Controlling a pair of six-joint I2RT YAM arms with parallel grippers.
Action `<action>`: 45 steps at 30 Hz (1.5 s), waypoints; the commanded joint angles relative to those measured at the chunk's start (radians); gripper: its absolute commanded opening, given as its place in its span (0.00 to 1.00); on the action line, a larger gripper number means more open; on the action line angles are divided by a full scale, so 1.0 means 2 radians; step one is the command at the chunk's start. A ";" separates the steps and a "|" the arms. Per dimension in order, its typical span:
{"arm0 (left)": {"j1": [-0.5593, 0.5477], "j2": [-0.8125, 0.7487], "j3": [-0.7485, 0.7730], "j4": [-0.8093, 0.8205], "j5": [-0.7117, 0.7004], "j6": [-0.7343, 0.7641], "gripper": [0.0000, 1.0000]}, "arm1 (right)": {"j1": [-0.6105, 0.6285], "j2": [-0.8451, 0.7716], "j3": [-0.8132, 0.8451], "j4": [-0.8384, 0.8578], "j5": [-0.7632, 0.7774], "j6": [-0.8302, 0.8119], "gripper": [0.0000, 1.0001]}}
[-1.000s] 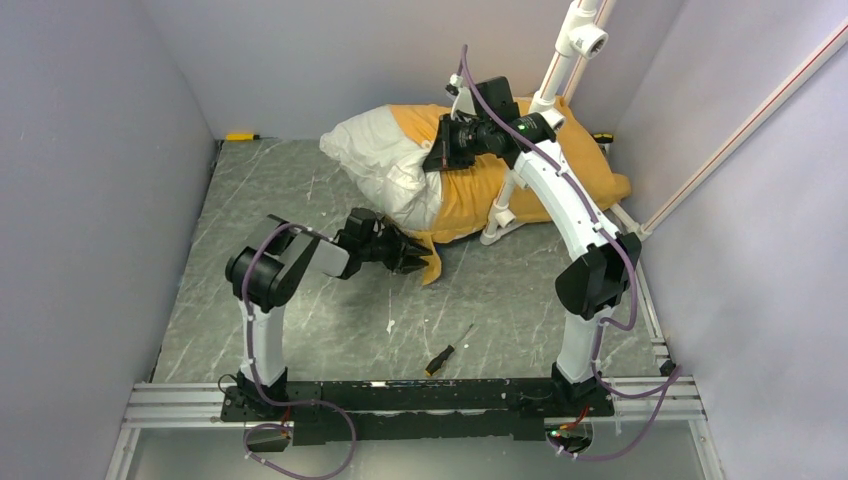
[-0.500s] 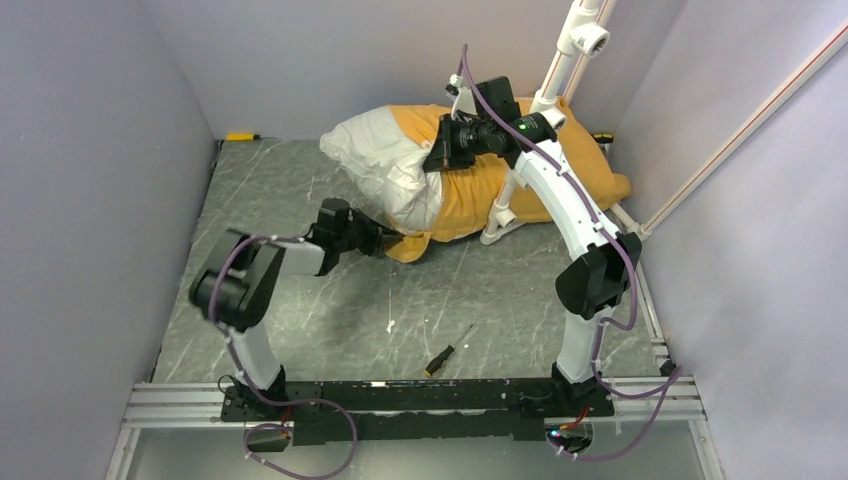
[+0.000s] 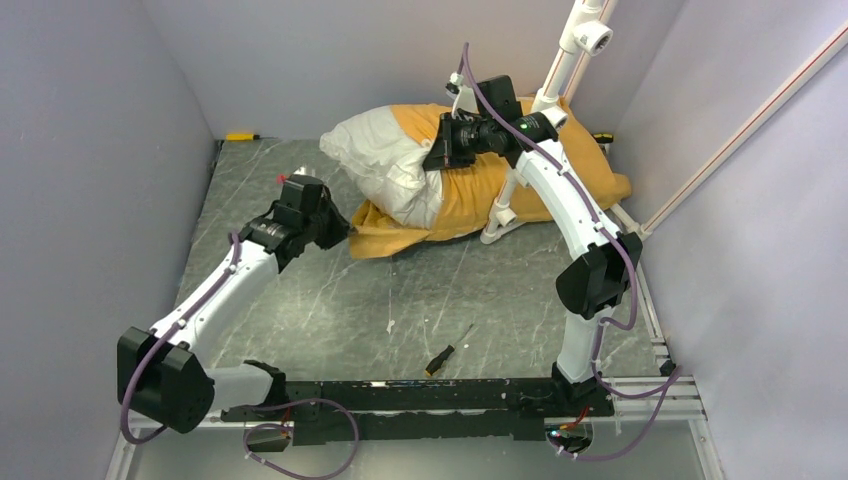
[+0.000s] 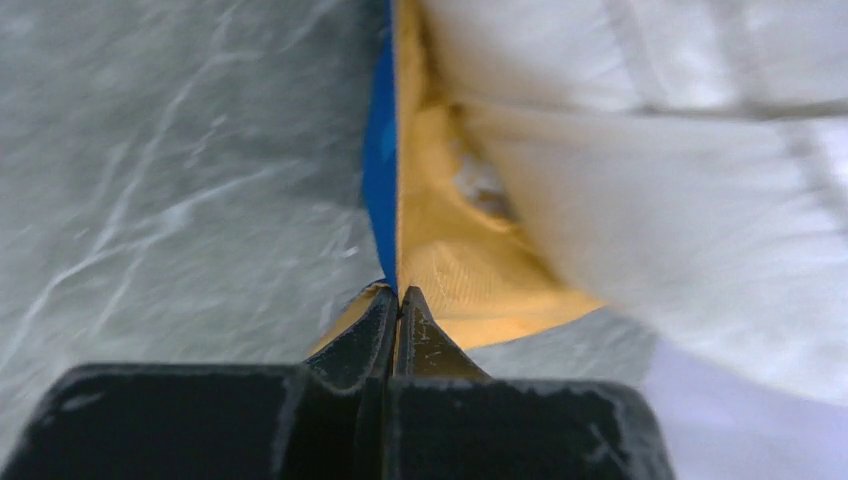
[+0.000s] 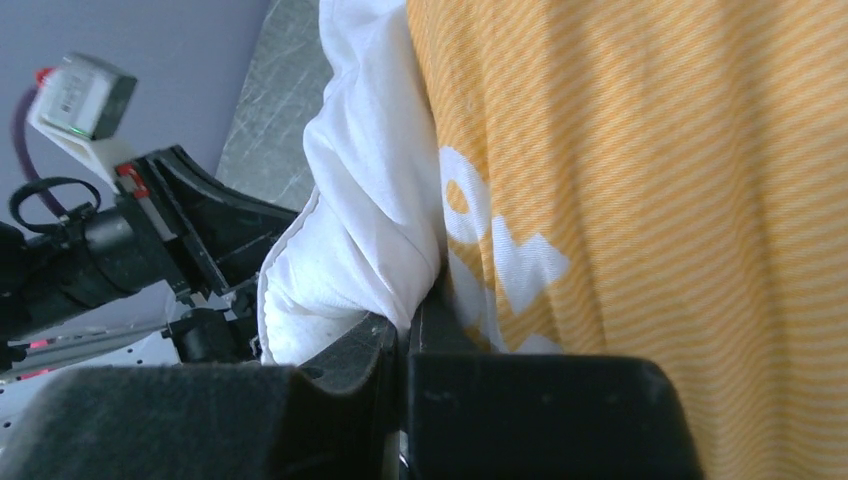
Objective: Put the pillow into the pillowcase
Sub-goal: Stuff the pillow into the pillowcase.
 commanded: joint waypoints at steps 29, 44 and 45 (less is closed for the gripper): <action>0.000 0.207 0.078 -0.023 0.146 0.089 0.57 | -0.043 -0.037 -0.078 0.052 -0.031 -0.007 0.00; 0.015 0.290 0.175 -0.001 0.117 0.070 0.54 | -0.043 -0.043 -0.100 0.054 -0.028 -0.009 0.00; 0.015 0.291 0.177 -0.005 0.121 0.073 0.48 | -0.043 -0.042 -0.099 0.054 -0.027 -0.009 0.00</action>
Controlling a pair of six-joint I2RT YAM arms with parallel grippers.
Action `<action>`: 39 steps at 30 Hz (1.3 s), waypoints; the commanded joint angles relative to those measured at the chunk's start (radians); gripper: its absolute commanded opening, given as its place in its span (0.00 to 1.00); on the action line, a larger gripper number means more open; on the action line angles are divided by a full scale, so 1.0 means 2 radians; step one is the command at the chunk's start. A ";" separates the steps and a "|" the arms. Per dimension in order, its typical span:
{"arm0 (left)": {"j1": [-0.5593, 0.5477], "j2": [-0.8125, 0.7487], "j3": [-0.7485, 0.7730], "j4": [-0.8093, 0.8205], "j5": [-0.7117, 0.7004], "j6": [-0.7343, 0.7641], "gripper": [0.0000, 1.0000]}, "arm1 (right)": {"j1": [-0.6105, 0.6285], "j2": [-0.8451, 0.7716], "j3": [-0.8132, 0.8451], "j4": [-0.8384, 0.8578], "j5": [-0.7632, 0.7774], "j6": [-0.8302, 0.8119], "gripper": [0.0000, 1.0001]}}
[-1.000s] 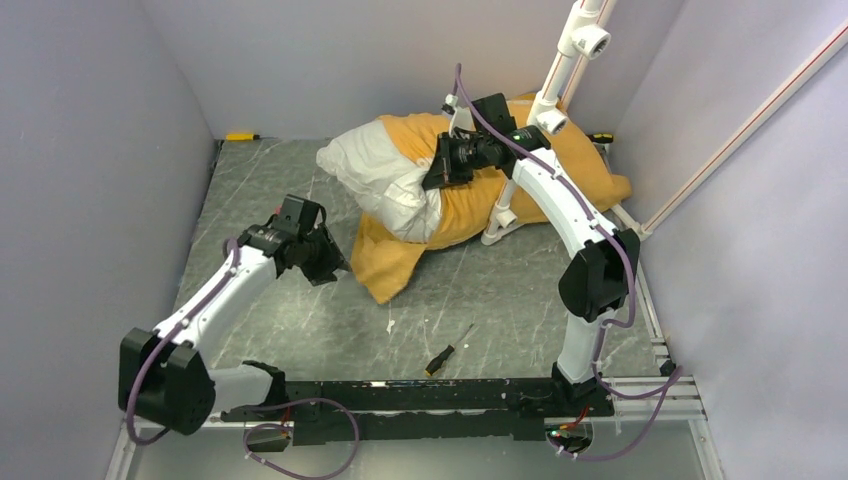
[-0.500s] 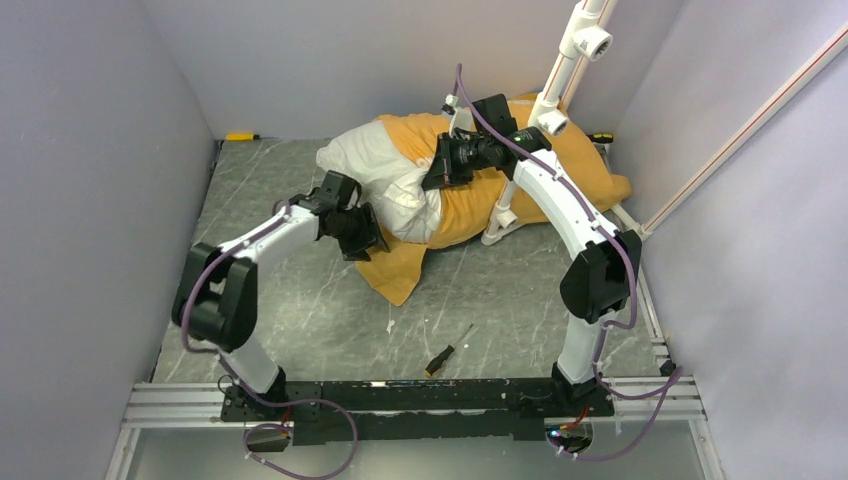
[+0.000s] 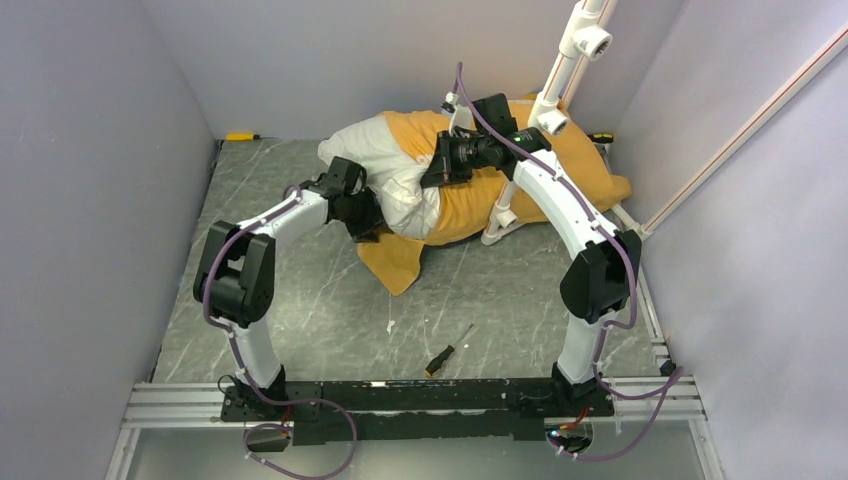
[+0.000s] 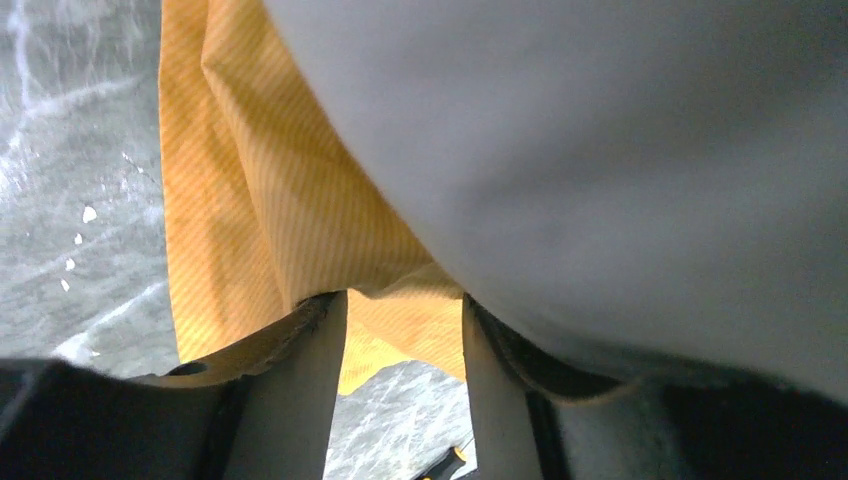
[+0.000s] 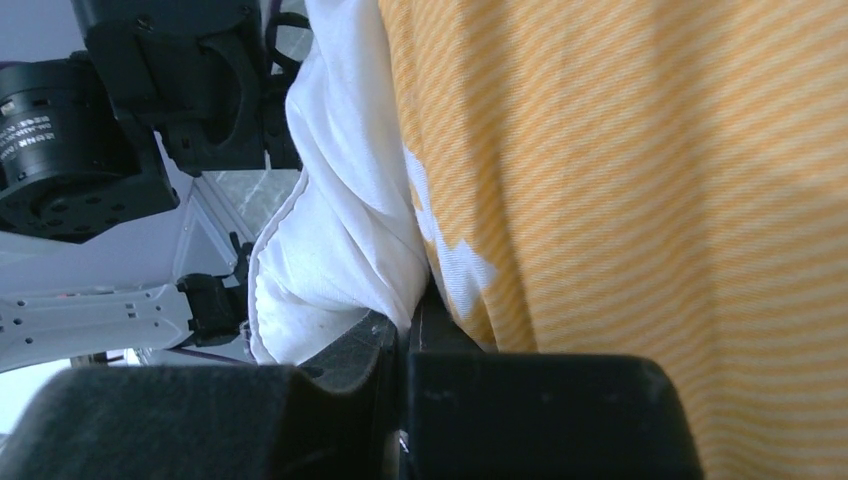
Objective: Put the pillow into the pillowcase
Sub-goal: Stuff the pillow into the pillowcase.
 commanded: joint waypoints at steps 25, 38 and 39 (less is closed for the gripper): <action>0.017 -0.232 -0.162 -0.062 -0.010 0.021 0.01 | 0.034 0.030 0.047 -0.068 0.136 -0.107 0.00; 0.033 -0.057 -0.028 0.056 0.068 0.017 0.47 | 0.012 -0.029 0.048 -0.010 0.095 -0.024 0.00; 0.031 -0.045 -0.015 0.058 0.069 0.018 0.43 | 0.009 -0.030 0.049 -0.006 0.091 -0.017 0.00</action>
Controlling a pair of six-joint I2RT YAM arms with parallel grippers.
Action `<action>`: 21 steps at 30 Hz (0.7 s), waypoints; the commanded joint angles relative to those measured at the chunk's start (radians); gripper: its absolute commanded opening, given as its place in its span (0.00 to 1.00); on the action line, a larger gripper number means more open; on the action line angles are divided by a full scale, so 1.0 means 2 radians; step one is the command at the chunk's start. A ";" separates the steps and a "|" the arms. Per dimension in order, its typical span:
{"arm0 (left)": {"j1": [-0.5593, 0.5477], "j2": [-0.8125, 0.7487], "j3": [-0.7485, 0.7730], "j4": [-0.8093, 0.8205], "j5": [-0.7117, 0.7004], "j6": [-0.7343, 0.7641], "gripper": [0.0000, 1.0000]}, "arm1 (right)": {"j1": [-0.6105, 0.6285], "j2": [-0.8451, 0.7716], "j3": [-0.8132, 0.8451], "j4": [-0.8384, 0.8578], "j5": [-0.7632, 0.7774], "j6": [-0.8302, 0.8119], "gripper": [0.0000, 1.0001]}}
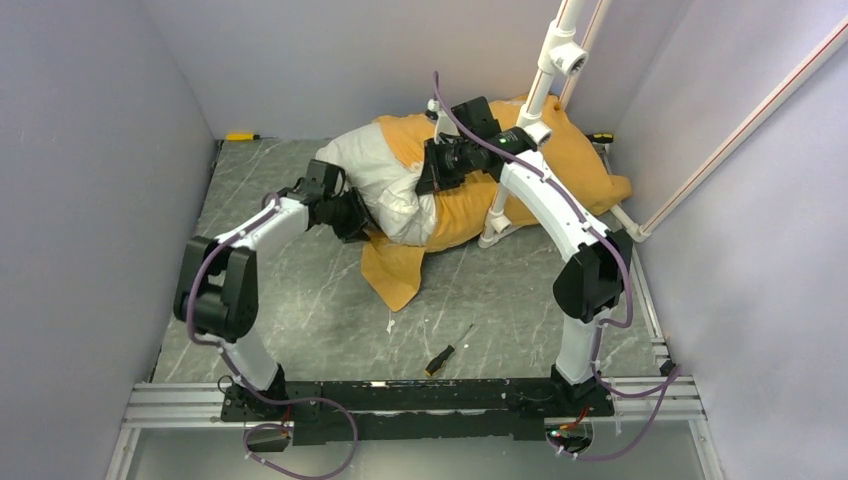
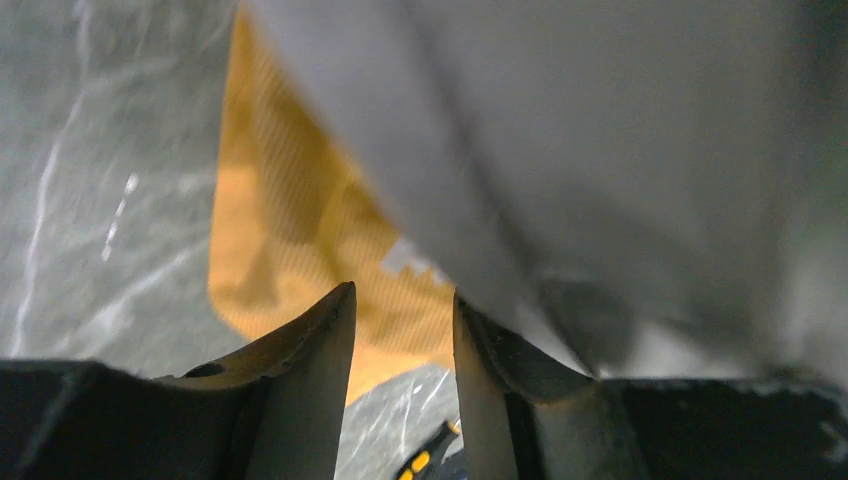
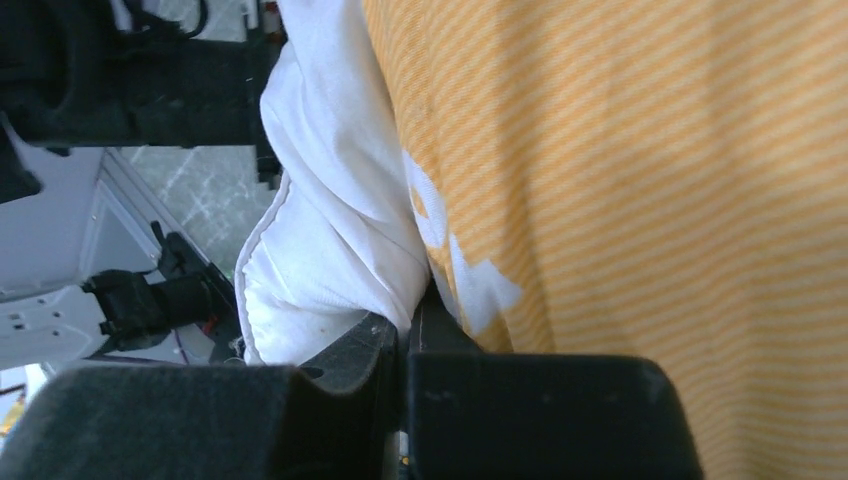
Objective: Put the pillow into the pillowcase
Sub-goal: Stuff the pillow into the pillowcase.
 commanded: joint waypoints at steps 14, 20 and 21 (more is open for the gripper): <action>-0.014 0.141 -0.047 0.299 0.025 -0.083 0.19 | -0.093 -0.069 -0.016 0.146 -0.053 0.159 0.00; -0.014 0.158 -0.083 0.326 0.001 -0.104 0.33 | -0.104 -0.077 -0.026 0.144 -0.038 0.156 0.00; -0.016 0.161 -0.077 0.315 -0.005 -0.096 0.36 | -0.104 -0.075 -0.026 0.139 -0.039 0.151 0.00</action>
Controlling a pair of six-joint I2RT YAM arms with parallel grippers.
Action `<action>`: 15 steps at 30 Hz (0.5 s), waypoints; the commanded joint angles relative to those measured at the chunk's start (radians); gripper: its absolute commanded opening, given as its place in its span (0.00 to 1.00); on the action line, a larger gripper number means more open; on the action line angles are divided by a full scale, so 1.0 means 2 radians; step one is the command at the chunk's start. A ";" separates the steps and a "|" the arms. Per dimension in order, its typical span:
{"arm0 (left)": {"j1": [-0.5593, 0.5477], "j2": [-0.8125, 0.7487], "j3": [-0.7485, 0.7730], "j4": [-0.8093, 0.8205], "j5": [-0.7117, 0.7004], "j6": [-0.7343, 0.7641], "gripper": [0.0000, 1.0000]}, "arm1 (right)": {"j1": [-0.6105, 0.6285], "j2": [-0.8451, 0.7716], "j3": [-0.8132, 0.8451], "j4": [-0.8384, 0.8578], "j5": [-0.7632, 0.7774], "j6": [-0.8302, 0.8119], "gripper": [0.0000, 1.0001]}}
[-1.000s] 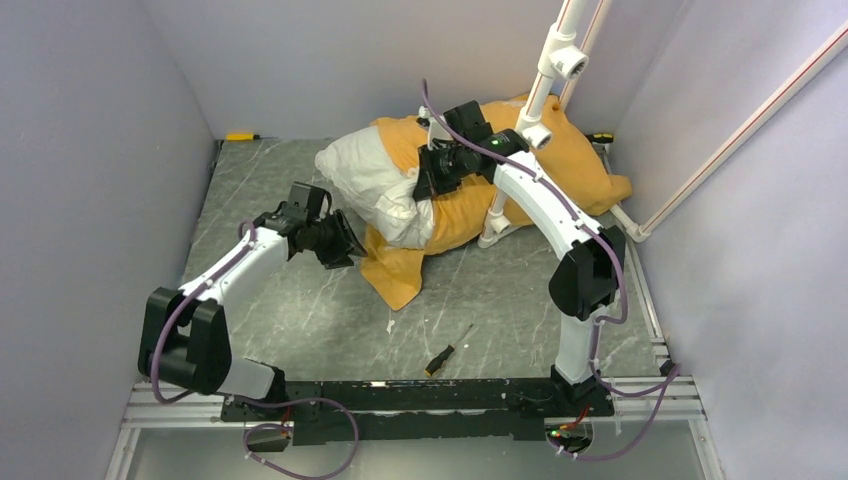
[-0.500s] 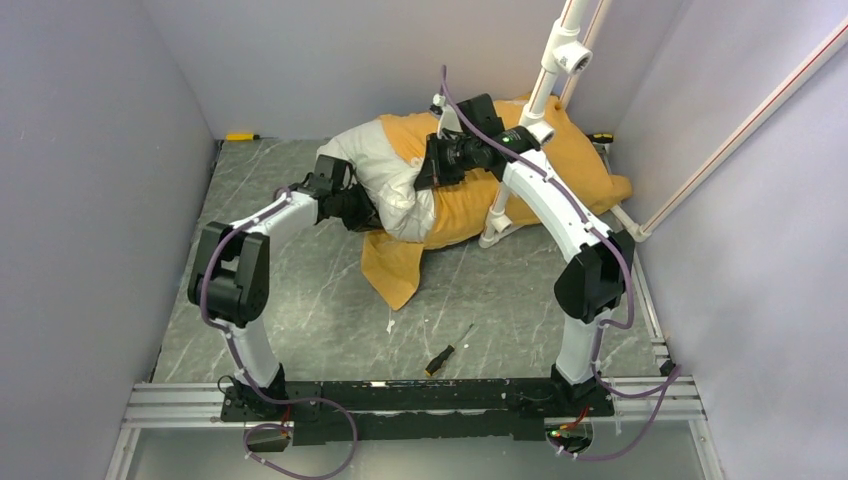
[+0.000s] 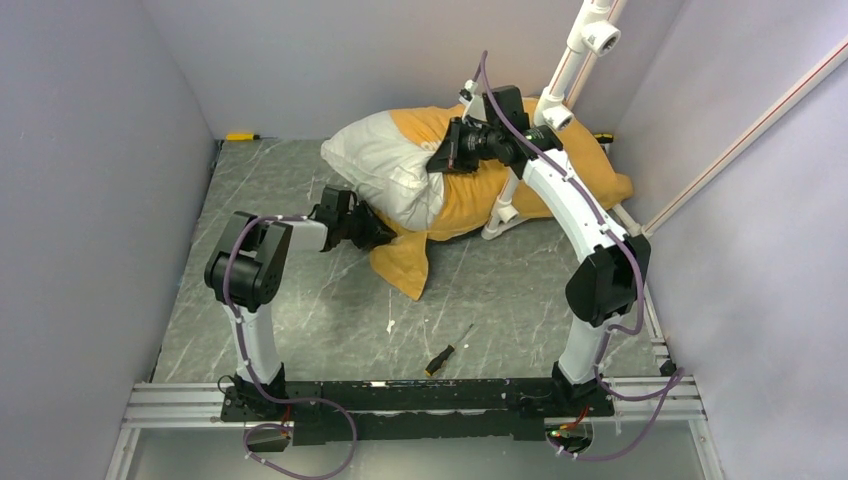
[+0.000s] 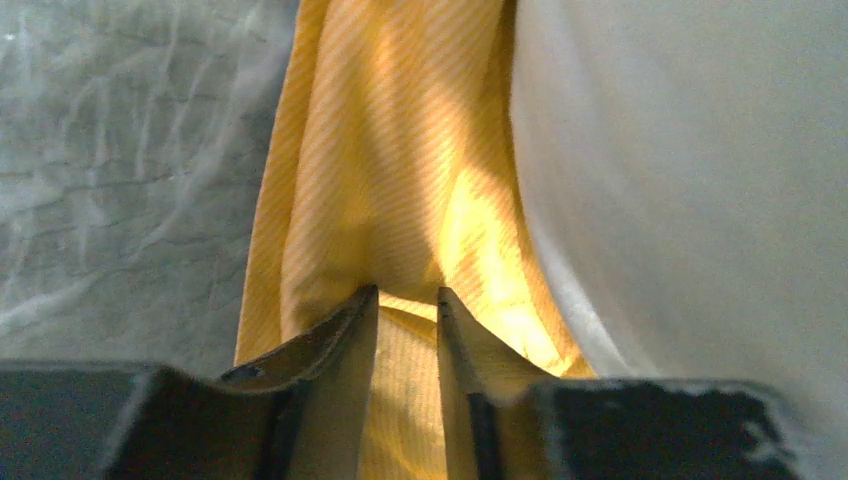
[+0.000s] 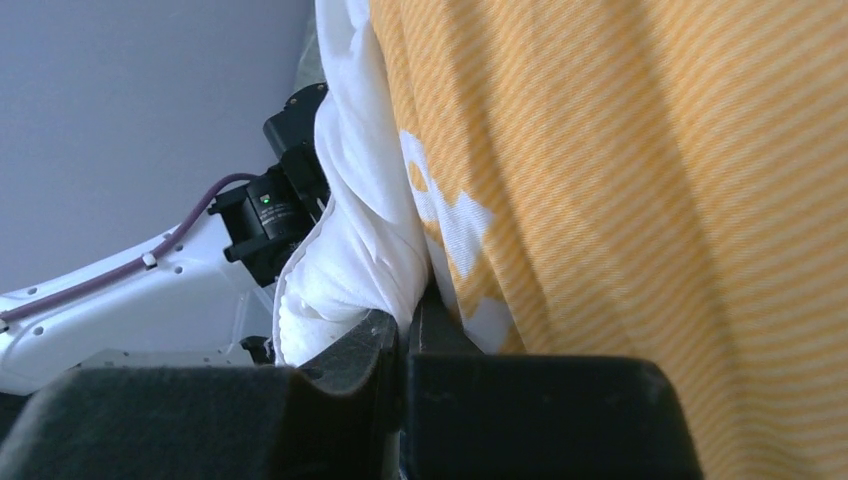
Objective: Put the pillow into the pillowcase
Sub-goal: Stuff the pillow into the pillowcase.
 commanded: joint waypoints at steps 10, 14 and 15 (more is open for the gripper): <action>-0.047 0.048 0.074 -0.111 -0.110 0.090 0.49 | -0.046 -0.032 -0.021 0.050 0.014 -0.009 0.00; -0.047 0.046 0.066 -0.065 -0.099 0.091 0.24 | -0.046 -0.028 -0.023 0.045 0.016 -0.017 0.00; -0.047 0.046 0.069 -0.064 -0.096 0.096 0.16 | -0.046 -0.026 -0.024 0.043 0.016 -0.019 0.00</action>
